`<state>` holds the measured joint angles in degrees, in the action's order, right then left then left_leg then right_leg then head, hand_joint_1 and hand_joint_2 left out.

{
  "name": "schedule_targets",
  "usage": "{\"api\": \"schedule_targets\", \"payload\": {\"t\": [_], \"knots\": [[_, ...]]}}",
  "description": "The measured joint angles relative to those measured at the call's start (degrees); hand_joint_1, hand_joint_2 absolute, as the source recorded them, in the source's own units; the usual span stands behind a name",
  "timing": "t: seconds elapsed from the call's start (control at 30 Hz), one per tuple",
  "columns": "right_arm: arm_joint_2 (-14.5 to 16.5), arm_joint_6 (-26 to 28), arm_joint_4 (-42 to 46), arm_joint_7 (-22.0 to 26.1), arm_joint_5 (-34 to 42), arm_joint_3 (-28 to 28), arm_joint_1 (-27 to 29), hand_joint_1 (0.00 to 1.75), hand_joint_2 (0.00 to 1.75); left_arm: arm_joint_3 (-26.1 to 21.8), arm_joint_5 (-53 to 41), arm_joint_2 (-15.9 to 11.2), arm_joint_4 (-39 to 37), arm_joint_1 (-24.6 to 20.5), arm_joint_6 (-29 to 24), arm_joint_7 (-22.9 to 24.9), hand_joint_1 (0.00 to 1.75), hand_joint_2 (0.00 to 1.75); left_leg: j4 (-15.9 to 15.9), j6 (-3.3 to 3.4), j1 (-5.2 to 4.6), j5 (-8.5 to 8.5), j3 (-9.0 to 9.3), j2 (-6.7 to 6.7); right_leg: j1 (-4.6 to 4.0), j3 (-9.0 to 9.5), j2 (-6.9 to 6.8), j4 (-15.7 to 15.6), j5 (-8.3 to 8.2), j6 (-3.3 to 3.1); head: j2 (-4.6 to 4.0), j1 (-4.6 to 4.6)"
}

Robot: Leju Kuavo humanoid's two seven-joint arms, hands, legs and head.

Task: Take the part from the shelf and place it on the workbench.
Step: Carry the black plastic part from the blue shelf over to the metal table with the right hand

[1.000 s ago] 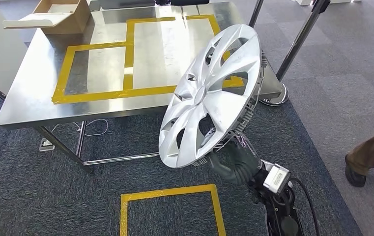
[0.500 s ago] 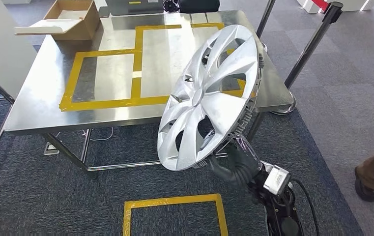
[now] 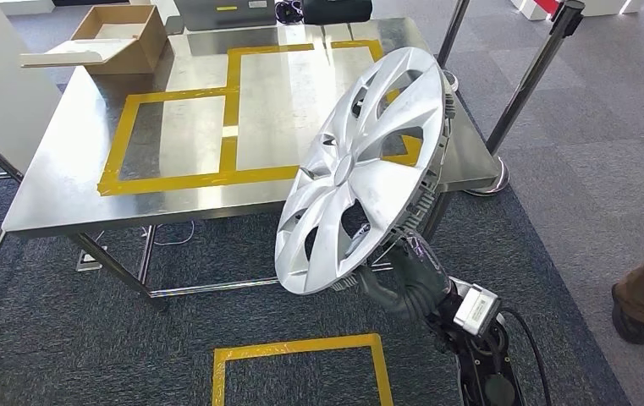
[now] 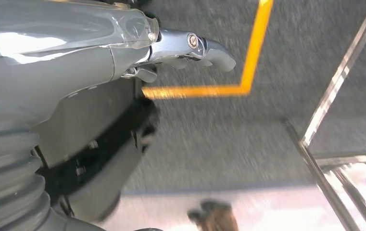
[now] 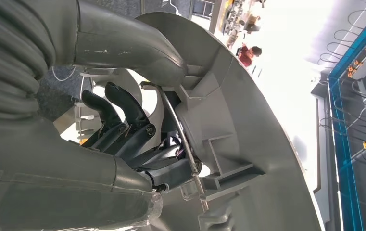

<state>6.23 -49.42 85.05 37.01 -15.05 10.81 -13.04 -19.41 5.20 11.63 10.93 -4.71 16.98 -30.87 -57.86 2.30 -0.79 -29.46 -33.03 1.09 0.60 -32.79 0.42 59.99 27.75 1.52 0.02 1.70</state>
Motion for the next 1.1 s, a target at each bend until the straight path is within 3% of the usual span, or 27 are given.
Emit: {"api": "schedule_targets", "payload": {"t": [0.07,0.1,0.2,0.23,0.27,0.3,0.37,0.4,0.43,0.47,0.5,0.57,0.63,0.7,0.73,0.77,0.8,0.87,0.9,0.93,1.0,1.1], "knots": [[0.0,0.0,0.0,0.0,0.0,0.0,0.0,1.75,1.75,0.0,0.1,0.0,0.0,0.1,1.1,0.0,0.00,1.75,1.3,0.82,0.20,-0.33,1.40,0.12,0.07,-0.71,-0.05,2.1,-0.45,0.66,-0.01,-0.10],[-0.1,-0.1,0.0,0.0,0.0,0.1,-0.1,1.75,1.75,0.0,0.1,0.0,0.0,0.1,1.2,0.0,0.00,1.75,1.7,1.02,0.36,-0.42,2.26,0.16,0.11,-1.73,-0.04,3.9,0.13,0.83,-0.01,-0.21],[-0.3,-0.4,0.0,0.0,0.0,0.1,0.0,1.75,1.75,0.0,0.0,0.0,0.0,0.1,1.1,0.1,0.00,1.75,1.9,0.92,0.75,-1.14,3.58,0.05,0.48,-7.51,-0.01,12.4,3.67,1.51,-0.02,-0.37],[-0.3,-0.4,0.0,0.0,0.0,0.1,0.2,1.75,1.75,0.0,-0.1,0.0,0.0,0.2,1.0,0.2,0.00,1.75,1.9,0.64,0.97,-1.52,3.97,0.03,0.76,-9.04,-0.03,14.2,3.98,1.88,-0.02,-0.34],[-0.4,-0.5,0.0,0.0,0.0,0.2,0.4,1.75,1.75,0.0,-0.1,0.0,0.0,0.3,0.9,0.2,0.00,1.75,1.8,0.26,1.29,-1.96,4.45,0.07,1.11,-9.65,-0.05,14.2,3.24,2.22,-0.02,-0.35],[-0.4,-0.5,0.0,0.0,0.0,0.2,0.5,1.75,1.75,0.0,-0.1,0.0,0.0,0.3,0.8,0.2,0.00,1.75,1.7,-0.25,1.69,-2.38,5.15,0.13,1.54,-9.17,-0.09,12.3,1.53,2.63,-0.02,-0.34],[-0.6,-0.5,-0.1,0.0,-0.1,0.2,0.8,1.75,1.75,0.0,-0.4,-0.1,0.0,0.4,-0.4,0.2,0.00,1.75,1.3,-1.63,2.43,-3.49,6.63,0.31,2.34,-6.83,-0.04,5.6,-2.54,3.80,-0.02,-0.61],[-0.7,-0.5,-0.2,0.0,0.0,0.2,0.8,1.75,1.75,0.0,-0.7,-0.1,0.0,0.3,-1.6,0.1,0.00,1.75,0.8,-2.31,2.59,-3.94,6.80,0.35,2.39,-5.90,0.02,2.9,-3.24,3.81,-0.02,-0.92],[-0.8,-0.5,-0.2,0.0,-0.1,0.2,1.0,1.75,1.75,0.0,-1.0,-0.1,0.0,0.2,-3.3,0.0,0.00,1.75,0.4,-2.91,2.64,-4.44,6.63,0.38,2.35,-5.66,0.15,1.6,-3.34,3.37,-0.02,-1.09],[-0.9,-0.5,-0.3,0.0,-0.1,0.2,1.1,1.75,1.75,0.0,-1.3,-0.2,0.0,0.1,-4.9,-0.1,0.00,1.75,0.1,-3.29,2.61,-4.70,6.29,0.35,2.11,-5.91,0.32,1.7,-2.59,2.53,-0.02,-1.16],[-1.0,-0.5,-0.2,0.0,0.0,0.2,1.2,1.75,1.75,0.0,-1.5,-0.1,0.0,0.0,-6.0,-0.3,0.00,1.75,-0.1,-3.56,2.61,-4.85,5.95,0.28,2.07,-5.85,0.33,1.6,-2.06,1.51,-0.02,-1.04],[-1.0,-0.5,-0.1,0.0,0.0,0.2,1.4,1.75,1.75,0.0,-1.7,-0.1,0.1,-0.3,-7.0,-0.6,0.00,1.75,-1.8,-3.92,2.73,-4.50,5.11,-0.07,2.16,-5.41,0.38,1.8,-1.43,0.38,-0.02,-0.67],[-1.0,-0.5,-0.1,0.0,0.0,0.1,1.4,1.75,1.75,0.1,-1.9,0.0,0.1,-0.5,-7.4,-0.7,0.00,1.75,-7.2,-4.27,2.77,-4.72,1.61,-0.51,2.13,-4.36,0.33,1.4,-0.81,-0.32,-0.02,-0.49],[-1.1,-0.5,-0.1,0.0,0.0,0.2,1.4,1.75,1.75,0.1,-2.0,0.0,0.1,-0.5,-7.6,-0.7,0.00,1.75,-14.0,-4.46,2.71,-7.00,-3.58,-0.68,1.94,-3.47,0.34,1.1,-0.12,-0.77,-0.02,-0.40],[-1.1,-0.5,-0.1,0.0,0.0,0.2,1.5,1.75,1.75,0.1,-2.0,0.0,0.0,-0.4,-7.6,-0.7,0.00,1.75,-16.1,-4.39,2.67,-7.86,-5.72,-0.68,1.81,-2.98,0.38,1.1,0.28,-0.90,-0.02,-0.40],[-1.1,-0.5,-0.1,0.0,0.0,0.2,1.5,1.75,1.75,0.1,-2.0,0.0,0.0,-0.4,-7.6,-0.7,0.00,1.75,-16.4,-4.22,2.60,-7.53,-7.05,-0.68,1.68,-2.40,0.43,1.1,0.70,-0.96,-0.02,-0.39],[-1.1,-0.5,-0.1,0.0,0.0,0.2,1.5,1.75,1.75,0.1,-2.0,0.0,0.0,-0.4,-7.6,-0.6,0.00,1.75,-14.9,-3.89,2.48,-5.74,-7.44,-0.68,1.54,-1.73,0.47,1.1,1.15,-0.98,-0.02,-0.38],[-1.1,-0.5,-0.1,0.0,0.0,0.2,1.4,1.75,1.75,0.1,-2.0,0.0,0.0,-0.4,-7.6,-0.6,0.00,1.75,-8.4,-2.89,1.95,0.05,-6.04,-0.73,1.37,-0.43,0.47,1.0,2.00,-0.93,-0.02,-0.46],[-1.1,-0.5,-0.1,0.0,0.0,0.3,1.4,1.75,1.75,0.1,-2.0,-0.1,0.0,-0.4,-7.7,-0.5,0.00,1.75,-5.6,-2.33,1.57,1.61,-5.32,-0.84,1.32,0.00,0.48,0.8,2.29,-0.84,-0.02,-0.53],[-1.1,-0.5,-0.1,0.1,0.0,0.3,1.3,1.75,1.75,0.1,-2.0,-0.1,0.1,-0.5,-7.7,-0.5,0.00,1.75,-3.6,-1.90,1.20,2.21,-4.69,-0.92,1.34,0.16,0.47,0.7,2.51,-0.64,-0.02,-0.47],[-1.1,-0.5,-0.1,0.1,0.0,0.5,1.2,1.75,1.75,0.1,-2.0,-0.1,0.1,-0.5,-7.7,-0.5,0.00,1.75,-2.4,-1.41,0.75,1.80,-4.34,-1.00,1.37,0.35,0.46,0.3,2.80,0.06,-0.02,-0.27],[-1.1,-0.6,-0.1,0.0,0.0,0.6,1.0,1.75,1.75,0.0,-1.9,0.0,0.1,-0.4,-7.6,-0.7,0.00,1.75,-1.0,-1.04,1.15,2.66,-3.05,-0.90,1.31,0.39,0.23,1.3,3.86,0.94,-0.02,-0.26]]}}
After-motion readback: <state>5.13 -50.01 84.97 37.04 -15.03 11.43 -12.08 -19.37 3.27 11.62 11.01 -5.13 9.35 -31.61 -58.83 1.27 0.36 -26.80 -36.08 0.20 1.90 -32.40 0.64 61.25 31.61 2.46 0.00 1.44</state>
